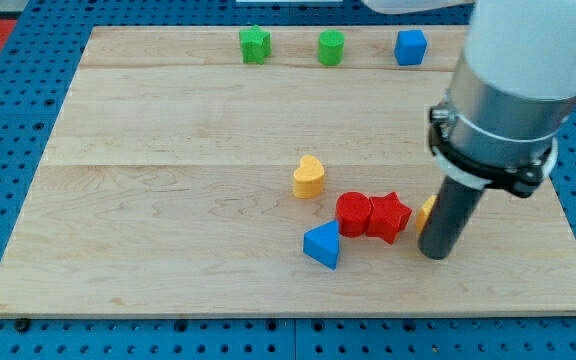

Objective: Move the blue cube to the left side

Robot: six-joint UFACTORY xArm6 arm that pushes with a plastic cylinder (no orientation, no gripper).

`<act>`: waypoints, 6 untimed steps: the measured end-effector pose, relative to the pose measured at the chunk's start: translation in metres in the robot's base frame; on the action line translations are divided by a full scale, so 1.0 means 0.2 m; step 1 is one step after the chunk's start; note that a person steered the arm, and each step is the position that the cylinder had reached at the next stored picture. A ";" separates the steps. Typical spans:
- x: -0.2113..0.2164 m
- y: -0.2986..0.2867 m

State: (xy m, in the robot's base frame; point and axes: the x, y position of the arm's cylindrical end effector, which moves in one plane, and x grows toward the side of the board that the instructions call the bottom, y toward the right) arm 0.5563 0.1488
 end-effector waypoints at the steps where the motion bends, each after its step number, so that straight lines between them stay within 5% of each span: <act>1: 0.00 0.02; 6: -0.11 -1.11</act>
